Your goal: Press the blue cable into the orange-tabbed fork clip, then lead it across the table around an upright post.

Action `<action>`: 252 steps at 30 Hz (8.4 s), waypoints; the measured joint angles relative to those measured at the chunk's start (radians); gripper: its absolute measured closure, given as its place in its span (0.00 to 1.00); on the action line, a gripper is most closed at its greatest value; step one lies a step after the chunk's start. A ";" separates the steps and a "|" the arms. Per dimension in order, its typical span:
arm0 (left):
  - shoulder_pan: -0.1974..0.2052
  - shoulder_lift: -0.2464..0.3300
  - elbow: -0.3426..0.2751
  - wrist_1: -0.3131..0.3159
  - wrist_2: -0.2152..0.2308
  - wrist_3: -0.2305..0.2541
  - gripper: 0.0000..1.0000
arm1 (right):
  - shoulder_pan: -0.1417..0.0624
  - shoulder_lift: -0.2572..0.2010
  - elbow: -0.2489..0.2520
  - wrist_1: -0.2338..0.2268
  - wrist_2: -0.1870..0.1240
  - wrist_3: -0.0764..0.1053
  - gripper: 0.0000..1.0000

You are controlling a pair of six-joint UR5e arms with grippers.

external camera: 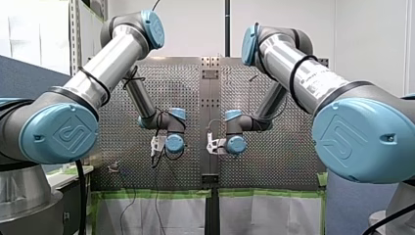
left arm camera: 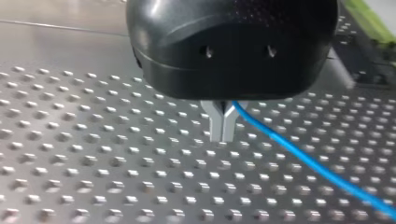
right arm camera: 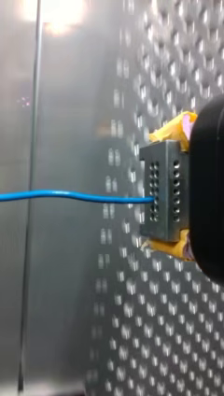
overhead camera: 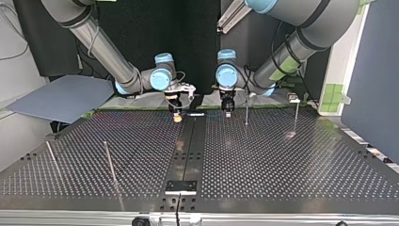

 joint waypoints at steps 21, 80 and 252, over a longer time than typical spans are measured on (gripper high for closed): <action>-0.021 0.175 0.000 -0.058 0.004 -0.019 1.00 | 0.014 -0.180 0.000 0.054 0.002 0.000 1.00; -0.104 0.315 0.283 -0.327 -0.013 -0.019 1.00 | -0.014 -0.418 -0.058 0.143 -0.003 0.017 1.00; -0.226 0.025 0.724 -0.569 0.196 -0.197 0.00 | -0.425 -0.428 0.213 0.115 -0.111 0.111 1.00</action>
